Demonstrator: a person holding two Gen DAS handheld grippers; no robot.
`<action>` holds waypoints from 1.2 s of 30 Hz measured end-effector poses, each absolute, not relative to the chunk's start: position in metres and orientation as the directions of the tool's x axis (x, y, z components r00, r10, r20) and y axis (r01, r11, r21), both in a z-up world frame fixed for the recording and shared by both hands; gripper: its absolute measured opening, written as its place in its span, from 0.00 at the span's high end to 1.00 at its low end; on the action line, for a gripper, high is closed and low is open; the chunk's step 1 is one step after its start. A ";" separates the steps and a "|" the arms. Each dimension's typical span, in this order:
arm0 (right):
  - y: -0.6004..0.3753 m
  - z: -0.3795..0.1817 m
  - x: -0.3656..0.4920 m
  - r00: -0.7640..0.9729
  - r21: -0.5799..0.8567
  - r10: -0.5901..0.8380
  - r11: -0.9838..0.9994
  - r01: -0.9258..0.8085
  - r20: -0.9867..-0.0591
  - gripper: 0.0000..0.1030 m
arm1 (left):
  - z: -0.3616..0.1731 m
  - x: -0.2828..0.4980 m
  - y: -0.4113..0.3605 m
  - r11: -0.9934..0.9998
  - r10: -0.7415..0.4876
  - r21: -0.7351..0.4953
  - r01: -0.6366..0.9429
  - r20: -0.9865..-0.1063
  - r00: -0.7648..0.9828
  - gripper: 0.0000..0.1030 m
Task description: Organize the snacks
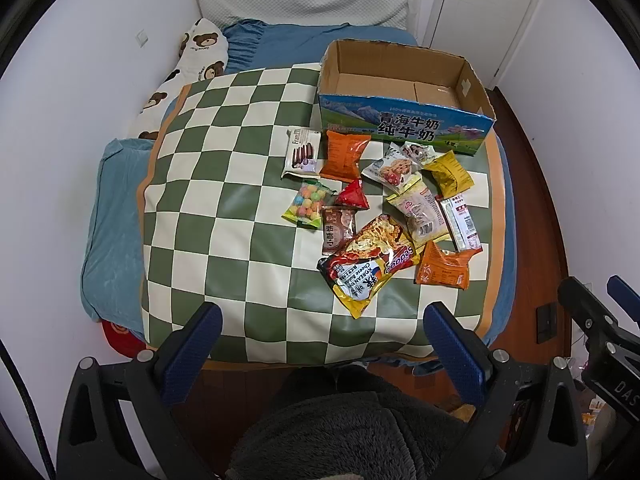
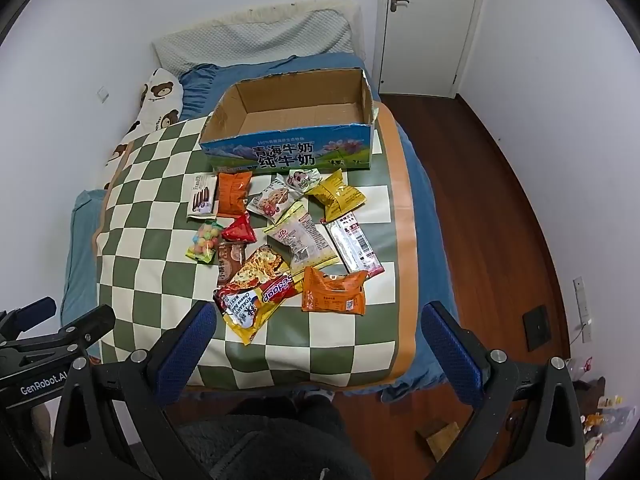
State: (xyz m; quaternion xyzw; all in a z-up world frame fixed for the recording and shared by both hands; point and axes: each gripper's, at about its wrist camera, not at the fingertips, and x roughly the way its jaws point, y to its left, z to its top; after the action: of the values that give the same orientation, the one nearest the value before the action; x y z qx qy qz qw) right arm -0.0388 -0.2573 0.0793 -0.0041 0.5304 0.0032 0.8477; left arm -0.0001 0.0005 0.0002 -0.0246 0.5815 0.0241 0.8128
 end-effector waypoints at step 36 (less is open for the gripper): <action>-0.254 0.080 -0.042 0.437 -0.002 0.007 1.000 -0.020 -0.899 0.00 | 0.010 0.000 -0.002 0.998 0.014 -0.010 -0.069 -0.944 0.331 0.00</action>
State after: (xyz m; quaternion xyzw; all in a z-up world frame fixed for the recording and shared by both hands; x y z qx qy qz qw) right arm -0.0423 -0.2538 0.0803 -0.0062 0.5305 0.0080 0.8476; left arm -0.0004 -0.0018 0.0097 -0.0240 0.5779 0.0255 0.8154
